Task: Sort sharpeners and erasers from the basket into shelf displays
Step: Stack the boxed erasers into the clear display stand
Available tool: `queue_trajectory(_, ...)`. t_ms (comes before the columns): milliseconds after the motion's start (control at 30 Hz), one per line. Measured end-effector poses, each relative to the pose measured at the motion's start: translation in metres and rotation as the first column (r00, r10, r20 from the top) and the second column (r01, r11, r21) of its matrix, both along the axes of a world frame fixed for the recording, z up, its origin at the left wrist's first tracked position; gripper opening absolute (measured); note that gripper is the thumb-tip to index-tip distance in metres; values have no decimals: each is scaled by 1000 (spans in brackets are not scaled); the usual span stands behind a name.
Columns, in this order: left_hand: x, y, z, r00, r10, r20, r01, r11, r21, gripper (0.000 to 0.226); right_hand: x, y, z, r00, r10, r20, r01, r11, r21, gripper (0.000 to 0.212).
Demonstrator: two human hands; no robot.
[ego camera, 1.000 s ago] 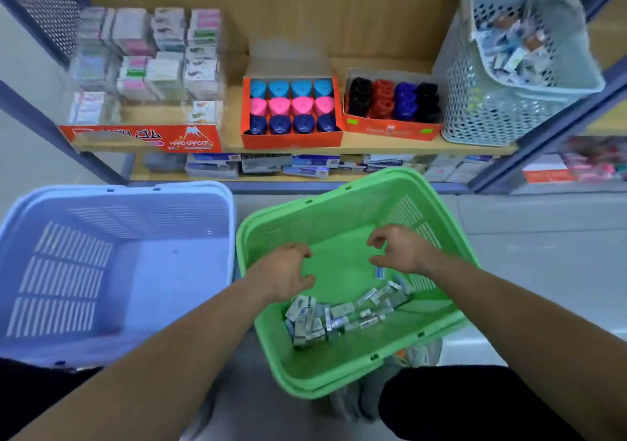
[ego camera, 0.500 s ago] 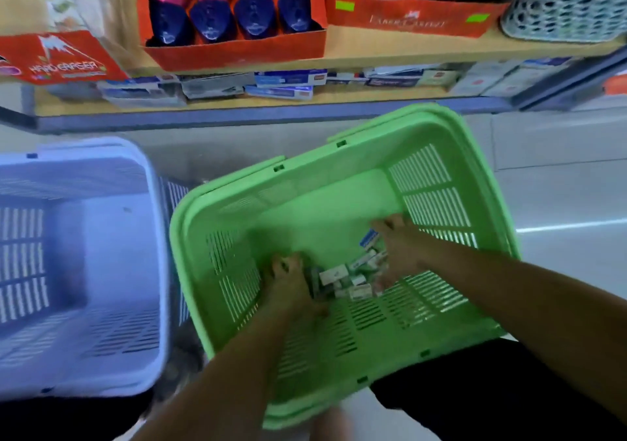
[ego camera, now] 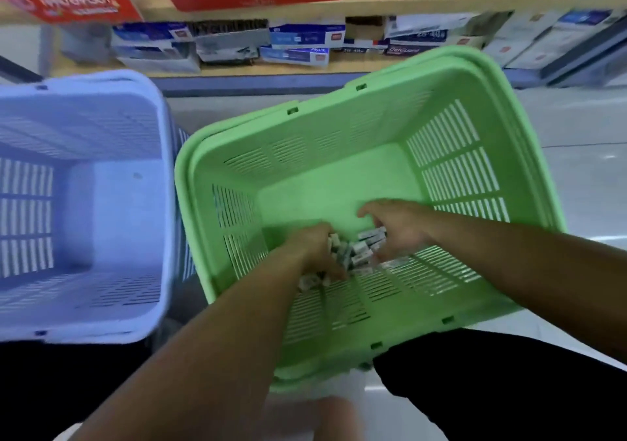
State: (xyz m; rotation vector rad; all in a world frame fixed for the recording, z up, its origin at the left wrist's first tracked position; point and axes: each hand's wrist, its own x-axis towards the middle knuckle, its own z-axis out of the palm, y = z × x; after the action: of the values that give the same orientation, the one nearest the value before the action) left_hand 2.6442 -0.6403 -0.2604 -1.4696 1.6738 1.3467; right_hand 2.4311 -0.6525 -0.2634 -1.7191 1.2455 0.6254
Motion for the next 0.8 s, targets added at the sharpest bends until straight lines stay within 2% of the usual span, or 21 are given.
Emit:
queue_trajectory(100,-3,6,-1,998,14,-59,-12,999,29,60,7,4,-4,987,156,-46,-156,988,-1,83)
queue_trajectory(167,-5,8,1,998,1,-70,1,1000,31,57,10,7,-6,983,175,-58,-176,984,-17,78)
queue_trajectory(300,-6,-1,5,991,66,-113,-59,996,62,48,12,2,-3,993,116,-19,-116,993,-35,72)
queue_trajectory(400,-12,0,5,974,149,-168,-132,985,112,61,12,2,-4,987,159,-2,-159,987,-20,56)
queue_trajectory(533,-17,5,0,961,202,-187,-193,979,65,51,11,-1,-4,991,130,18,-129,991,-25,38)
queue_trajectory(633,-19,3,-1,982,122,-142,-123,992,2,49,11,-4,-4,993,120,18,-120,993,-16,29)
queue_trajectory(700,-21,2,0,989,92,-118,-96,995,-34,42,10,-3,-4,993,119,1,-119,992,-34,31)
queue_trajectory(800,-18,-2,-2,968,217,-126,-220,975,-12,36,4,-9,-5,999,51,2,-51,998,-34,28)
